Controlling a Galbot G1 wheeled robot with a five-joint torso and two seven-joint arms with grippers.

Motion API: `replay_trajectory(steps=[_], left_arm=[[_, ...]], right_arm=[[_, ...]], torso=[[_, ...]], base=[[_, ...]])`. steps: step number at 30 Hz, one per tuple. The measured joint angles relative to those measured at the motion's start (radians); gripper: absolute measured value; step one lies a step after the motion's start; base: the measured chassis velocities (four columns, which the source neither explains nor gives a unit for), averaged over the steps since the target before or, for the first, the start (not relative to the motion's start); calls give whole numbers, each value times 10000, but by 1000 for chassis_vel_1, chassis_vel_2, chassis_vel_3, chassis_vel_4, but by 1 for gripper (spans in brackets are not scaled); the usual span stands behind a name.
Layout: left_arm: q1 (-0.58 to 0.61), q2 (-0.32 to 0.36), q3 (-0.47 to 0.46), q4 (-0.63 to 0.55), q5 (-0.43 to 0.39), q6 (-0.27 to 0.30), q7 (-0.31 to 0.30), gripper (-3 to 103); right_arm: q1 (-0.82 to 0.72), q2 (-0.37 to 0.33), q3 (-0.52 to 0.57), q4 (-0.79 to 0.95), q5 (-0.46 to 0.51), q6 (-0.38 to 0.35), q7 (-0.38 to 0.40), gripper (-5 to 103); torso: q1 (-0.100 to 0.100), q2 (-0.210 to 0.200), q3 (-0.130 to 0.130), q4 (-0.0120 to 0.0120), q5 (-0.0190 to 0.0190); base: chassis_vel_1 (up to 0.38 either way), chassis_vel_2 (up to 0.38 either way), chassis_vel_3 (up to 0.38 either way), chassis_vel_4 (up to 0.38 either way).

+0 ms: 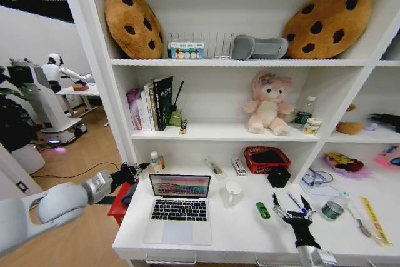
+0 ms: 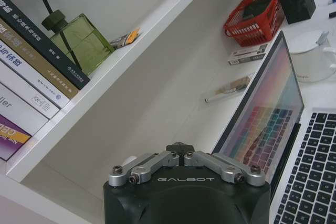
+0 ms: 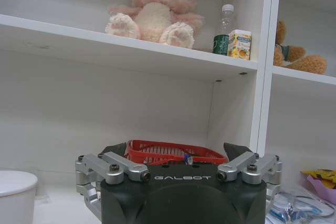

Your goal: Organize the objects on the table.

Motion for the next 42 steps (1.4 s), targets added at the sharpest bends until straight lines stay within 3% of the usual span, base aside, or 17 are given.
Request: replay_trajectory(steps=[1,3,4,7,8,9,11,15,23,27,30,35,42], left_arm=[[0,0,0,0,0,0,0,0],[1227,726,-1634,300,-323,-57,-120,0],[1227,726,-1634,300,-323,-57,-120,0],[3855,1810,-4574,783,-723,8,-471,0],[3855,1810,-4574,783,-723,8,-471,0],[4641,2132,-5303,868,-860,131,-552,0],[5207,2318,-5692,892,-931,246,-569,0],[5490,2441,-5363,935,-801,313,-509,0],[6365,2935,-5920,1288,-735,427,-674,0],[6055,2806,-5318,981,-548,462,-699,0],[5503,2373,-4660,577,-262,427,-699,0],[4568,736,-3542,-624,233,463,-577,0],[5313,33,-3453,-1250,1045,530,-688,0]], right_arm=[[0,0,0,0,0,0,0,100],[-6,32,41,-23,17,27,4,100],[-6,32,41,-23,17,27,4,100],[-45,103,99,-55,19,82,8,100],[-45,103,99,-55,19,82,8,100],[-82,111,142,-57,25,110,11,100],[-143,100,238,-56,87,159,16,100],[-221,-12,440,-155,362,300,49,100],[-236,26,468,-95,476,324,78,100],[-267,83,445,-121,446,396,91,100],[-243,98,418,-177,435,428,110,100],[-51,110,239,-223,324,378,165,100],[132,111,70,-149,177,174,220,100]], torso=[[0,0,0,0,0],[0,1,-1,0,6],[0,1,-1,0,6],[1,0,0,-6,3],[1,0,0,-6,3],[1,0,0,-11,5],[2,-1,1,-11,1],[0,0,-1,1,2],[-1,0,-2,-4,2],[0,0,-2,-5,1],[0,0,-1,-5,3],[-2,2,-2,1,2],[-2,2,-2,1,-2]], base=[[0,0,0,0],[0,0,0,0],[0,0,0,0],[0,0,0,0],[0,0,0,0],[0,0,0,0],[0,0,0,0],[0,0,0,0],[0,0,0,0],[0,0,0,0],[0,0,0,0],[0,0,0,0],[0,0,0,0]])
